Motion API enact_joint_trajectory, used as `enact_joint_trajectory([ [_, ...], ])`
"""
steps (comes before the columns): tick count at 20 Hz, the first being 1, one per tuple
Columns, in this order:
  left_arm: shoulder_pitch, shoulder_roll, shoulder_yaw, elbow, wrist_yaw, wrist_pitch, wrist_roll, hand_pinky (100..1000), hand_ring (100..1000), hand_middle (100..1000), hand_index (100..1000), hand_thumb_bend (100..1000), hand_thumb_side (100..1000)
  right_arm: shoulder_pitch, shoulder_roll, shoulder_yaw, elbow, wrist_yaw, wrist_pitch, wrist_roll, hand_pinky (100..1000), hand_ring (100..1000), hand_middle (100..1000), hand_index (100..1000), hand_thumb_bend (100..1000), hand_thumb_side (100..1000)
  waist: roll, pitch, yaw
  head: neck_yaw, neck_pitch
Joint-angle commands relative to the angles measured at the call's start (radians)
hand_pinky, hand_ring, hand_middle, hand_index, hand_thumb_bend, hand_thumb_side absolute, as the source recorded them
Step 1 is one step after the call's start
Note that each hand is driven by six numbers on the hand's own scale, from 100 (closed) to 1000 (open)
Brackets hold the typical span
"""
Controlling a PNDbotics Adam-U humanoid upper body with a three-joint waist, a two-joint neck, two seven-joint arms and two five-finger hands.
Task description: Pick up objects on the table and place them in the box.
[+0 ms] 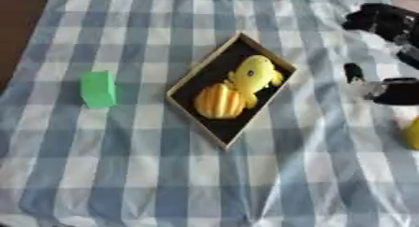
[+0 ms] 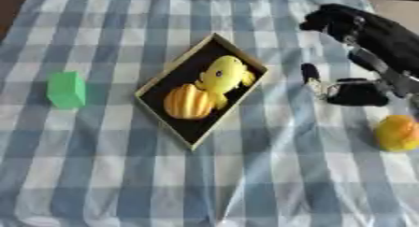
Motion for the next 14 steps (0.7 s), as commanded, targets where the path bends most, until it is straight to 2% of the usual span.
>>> enact_joint_trajectory([
  [1, -0.003, 0.026, 0.012, -0.016, -0.005, -0.001, 0.007, 696, 826, 708, 814, 100, 719, 0.072, -0.006, -0.054, -0.017, 0.039, 0.003, -0.036, 946, 1000, 922, 930, 100, 541, -0.005, -0.036, -0.007, 0.006, 0.005],
  [4, 0.001, 0.029, 0.014, -0.016, -0.006, -0.001, 0.011, 697, 827, 708, 814, 100, 718, 0.156, 0.034, -0.075, -0.017, 0.072, 0.013, -0.058, 945, 1000, 919, 930, 100, 563, -0.003, -0.044, -0.017, 0.001, 0.007],
  [6, 0.003, 0.03, 0.014, -0.016, -0.007, -0.001, 0.012, 697, 827, 708, 814, 100, 717, 0.19, 0.057, -0.086, -0.017, 0.089, 0.018, -0.065, 944, 1000, 915, 930, 100, 521, -0.001, -0.049, -0.024, -0.005, 0.012],
  [7, 0.004, 0.03, 0.014, -0.016, -0.007, -0.001, 0.012, 697, 827, 708, 814, 100, 716, 0.207, 0.07, -0.094, -0.017, 0.096, 0.023, -0.068, 945, 1000, 916, 932, 100, 543, 0.001, -0.051, -0.027, -0.009, 0.013],
  [10, 0.007, 0.028, 0.015, -0.016, -0.008, 0.0, 0.013, 697, 827, 708, 814, 100, 715, 0.245, 0.099, -0.113, -0.017, 0.122, 0.033, -0.069, 946, 1000, 921, 939, 100, 515, 0.006, -0.057, -0.032, -0.016, 0.014],
  [11, 0.009, 0.028, 0.015, -0.016, -0.008, 0.0, 0.014, 697, 828, 709, 814, 100, 716, 0.255, 0.108, -0.119, -0.017, 0.13, 0.038, -0.068, 946, 1000, 922, 943, 100, 481, 0.007, -0.058, -0.034, -0.017, 0.014],
  [12, 0.01, 0.027, 0.015, -0.016, -0.008, 0.0, 0.014, 697, 828, 709, 814, 100, 716, 0.263, 0.117, -0.125, -0.017, 0.137, 0.044, -0.066, 946, 1000, 922, 944, 100, 502, 0.008, -0.059, -0.036, -0.017, 0.014],
  [14, 0.011, 0.025, 0.015, -0.016, -0.007, 0.001, 0.014, 697, 832, 709, 814, 100, 717, 0.272, 0.129, -0.134, -0.017, 0.149, 0.057, -0.055, 947, 1000, 924, 948, 100, 477, 0.01, -0.06, -0.038, -0.017, 0.014],
])
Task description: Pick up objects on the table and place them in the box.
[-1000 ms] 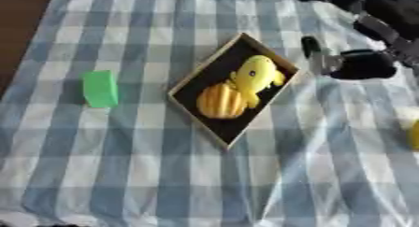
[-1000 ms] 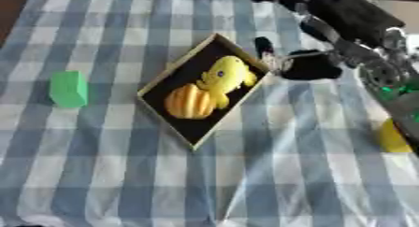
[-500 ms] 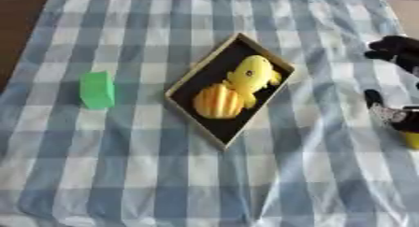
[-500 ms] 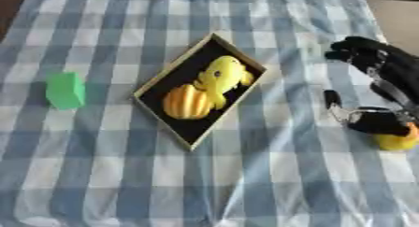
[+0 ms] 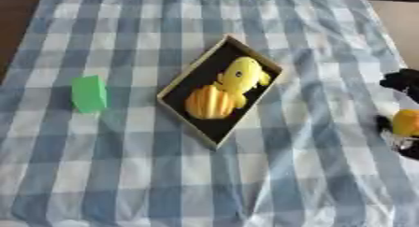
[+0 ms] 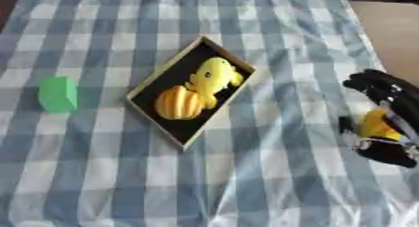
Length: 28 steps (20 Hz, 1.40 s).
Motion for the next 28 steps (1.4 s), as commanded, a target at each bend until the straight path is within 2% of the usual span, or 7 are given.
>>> enact_joint_trajectory([
  [1, -0.003, 0.023, 0.01, -0.016, -0.002, 0.0, 0.002, 697, 834, 709, 814, 100, 717, 0.008, 0.0, -0.031, -0.017, 0.026, 0.025, 0.015, 947, 1000, 923, 949, 100, 469, 0.011, -0.029, -0.002, -0.003, 0.005],
  [10, -0.002, 0.02, 0.01, -0.016, 0.0, 0.003, 0.0, 697, 837, 710, 813, 100, 718, 0.009, 0.027, -0.07, -0.01, 0.043, 0.152, 0.085, 950, 1000, 923, 954, 100, 460, 0.014, -0.023, -0.001, 0.002, 0.001],
  [18, -0.002, 0.019, 0.009, -0.016, 0.002, 0.005, -0.004, 697, 839, 711, 814, 100, 719, -0.001, 0.033, -0.08, 0.043, 0.011, 0.168, 0.127, 949, 1000, 913, 953, 100, 440, 0.013, -0.021, -0.001, 0.001, 0.002],
  [19, -0.002, 0.019, 0.009, -0.016, 0.002, 0.005, -0.004, 697, 839, 711, 814, 100, 719, -0.001, 0.033, -0.081, 0.045, 0.01, 0.168, 0.127, 949, 1000, 909, 950, 100, 372, 0.013, -0.021, -0.001, 0.001, 0.002],
  [20, -0.002, 0.019, 0.01, -0.016, 0.002, 0.005, -0.004, 697, 840, 711, 813, 100, 719, 0.001, 0.034, -0.084, 0.055, 0.006, 0.173, 0.133, 952, 1000, 917, 955, 100, 487, 0.014, -0.019, 0.0, 0.001, 0.001],
  [28, -0.003, 0.015, 0.007, -0.016, 0.003, 0.007, -0.006, 698, 843, 712, 814, 100, 720, -0.035, 0.027, -0.083, 0.205, -0.025, 0.176, 0.165, 954, 1000, 925, 962, 100, 570, 0.016, -0.015, 0.003, -0.001, -0.002],
])
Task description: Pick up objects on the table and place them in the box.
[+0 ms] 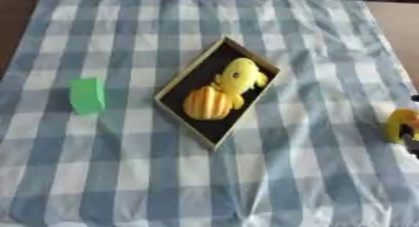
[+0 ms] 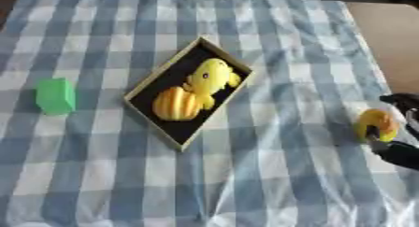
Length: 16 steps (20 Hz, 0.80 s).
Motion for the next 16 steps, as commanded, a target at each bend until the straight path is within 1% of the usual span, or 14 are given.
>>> enact_joint_trajectory([
  [1, -0.005, 0.015, 0.006, -0.016, 0.004, 0.003, -0.003, 698, 843, 712, 814, 100, 720, -0.014, -0.026, -0.008, 0.043, -0.008, -0.005, 0.004, 954, 1000, 925, 962, 100, 573, 0.016, -0.013, 0.001, -0.002, -0.002],
  [9, -0.009, 0.012, 0.003, -0.016, 0.007, 0.002, -0.007, 698, 845, 713, 813, 100, 720, -0.052, -0.034, 0.019, 0.12, 0.014, 0.005, 0.023, 952, 1000, 920, 957, 100, 588, 0.021, -0.009, 0.008, -0.007, -0.004],
  [11, -0.01, 0.011, 0.002, -0.016, 0.008, 0.001, -0.008, 698, 845, 713, 813, 100, 720, -0.058, -0.032, 0.022, 0.131, 0.014, 0.005, 0.025, 950, 1000, 900, 952, 100, 597, 0.021, -0.009, 0.009, -0.008, -0.003],
  [12, -0.01, 0.011, 0.002, -0.016, 0.008, 0.002, -0.008, 698, 846, 713, 813, 100, 720, -0.061, -0.031, 0.024, 0.133, 0.011, 0.004, 0.024, 947, 1000, 866, 948, 100, 605, 0.021, -0.009, 0.01, -0.008, -0.003],
  [13, -0.01, 0.01, 0.001, -0.016, 0.009, 0.002, -0.009, 698, 846, 713, 813, 100, 721, -0.064, -0.029, 0.026, 0.134, 0.007, 0.002, 0.021, 946, 1000, 854, 946, 100, 608, 0.021, -0.008, 0.01, -0.008, -0.003],
  [15, -0.01, 0.008, 0.0, -0.016, 0.011, 0.003, -0.011, 698, 846, 713, 813, 100, 721, -0.069, -0.026, 0.03, 0.135, -0.002, -0.001, 0.013, 944, 1000, 837, 942, 100, 600, 0.02, -0.008, 0.011, -0.008, -0.002],
  [16, -0.01, 0.007, -0.001, -0.016, 0.011, 0.004, -0.011, 698, 847, 714, 813, 100, 721, -0.072, -0.026, 0.032, 0.136, -0.004, -0.002, 0.009, 939, 1000, 804, 926, 100, 575, 0.02, -0.007, 0.012, -0.008, -0.002],
])
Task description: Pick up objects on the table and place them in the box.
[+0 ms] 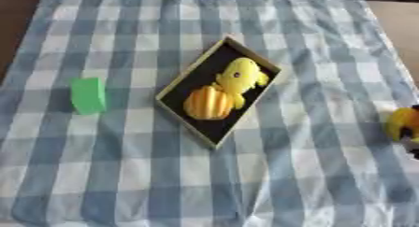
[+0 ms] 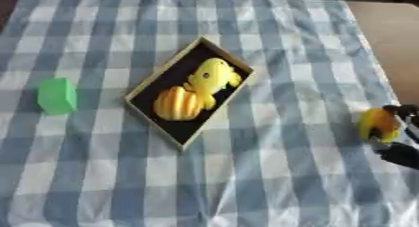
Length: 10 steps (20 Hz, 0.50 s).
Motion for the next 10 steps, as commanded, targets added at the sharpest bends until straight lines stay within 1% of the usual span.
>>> enact_joint_trajectory([
  [1, -0.008, 0.009, 0.0, -0.016, 0.006, 0.0, -0.006, 698, 847, 714, 813, 100, 721, -0.006, -0.025, 0.001, 0.004, -0.006, -0.002, -0.01, 937, 1000, 790, 918, 100, 563, 0.016, -0.008, 0.002, -0.002, -0.002],
  [2, -0.008, 0.009, 0.0, -0.016, 0.006, 0.0, -0.006, 699, 848, 714, 813, 100, 721, -0.009, -0.024, 0.002, 0.005, -0.006, -0.001, -0.014, 928, 985, 720, 874, 100, 505, 0.016, -0.008, 0.003, -0.002, -0.003],
  [3, -0.009, 0.009, 0.0, -0.016, 0.006, 0.0, -0.007, 699, 848, 714, 813, 100, 720, -0.011, -0.024, 0.002, 0.006, -0.008, 0.003, -0.02, 928, 983, 712, 868, 100, 499, 0.017, -0.008, 0.004, -0.002, -0.003],
  [4, -0.009, 0.009, 0.0, -0.016, 0.007, 0.0, -0.007, 699, 848, 714, 813, 100, 720, -0.013, -0.023, 0.001, 0.005, -0.011, 0.007, -0.028, 921, 959, 653, 826, 100, 428, 0.017, -0.007, 0.005, -0.002, -0.003],
  [5, -0.009, 0.009, 0.0, -0.016, 0.007, -0.001, -0.007, 699, 848, 714, 813, 100, 720, -0.013, -0.022, -0.002, 0.002, -0.016, 0.011, -0.038, 919, 947, 629, 809, 100, 396, 0.017, -0.007, 0.005, -0.002, -0.003],
  [6, -0.009, 0.009, 0.001, -0.016, 0.007, -0.001, -0.007, 699, 849, 715, 813, 100, 721, -0.013, -0.021, -0.004, -0.002, -0.021, 0.017, -0.048, 913, 922, 586, 773, 100, 267, 0.016, -0.007, 0.006, -0.002, -0.003],
  [7, -0.009, 0.009, 0.001, -0.016, 0.007, -0.001, -0.008, 699, 849, 715, 813, 100, 721, -0.012, -0.021, -0.009, -0.009, -0.025, 0.024, -0.059, 912, 918, 581, 769, 100, 255, 0.015, -0.007, 0.005, -0.002, -0.002],
  [8, -0.009, 0.009, 0.001, -0.016, 0.007, 0.0, -0.008, 699, 849, 715, 813, 100, 721, -0.011, -0.021, -0.014, -0.019, -0.031, 0.031, -0.071, 909, 903, 546, 740, 100, 170, 0.014, -0.007, 0.005, -0.002, -0.002],
  [9, -0.009, 0.009, 0.001, -0.016, 0.007, 0.0, -0.008, 699, 849, 715, 813, 100, 721, -0.009, -0.021, -0.019, -0.031, -0.037, 0.038, -0.084, 909, 897, 531, 724, 100, 118, 0.014, -0.007, 0.005, -0.002, -0.002],
  [10, -0.01, 0.01, 0.001, -0.016, 0.006, 0.0, -0.008, 699, 850, 715, 813, 100, 720, -0.008, -0.021, -0.023, -0.045, -0.044, 0.044, -0.096, 908, 887, 511, 706, 100, 100, 0.013, -0.007, 0.005, -0.002, -0.002],
])
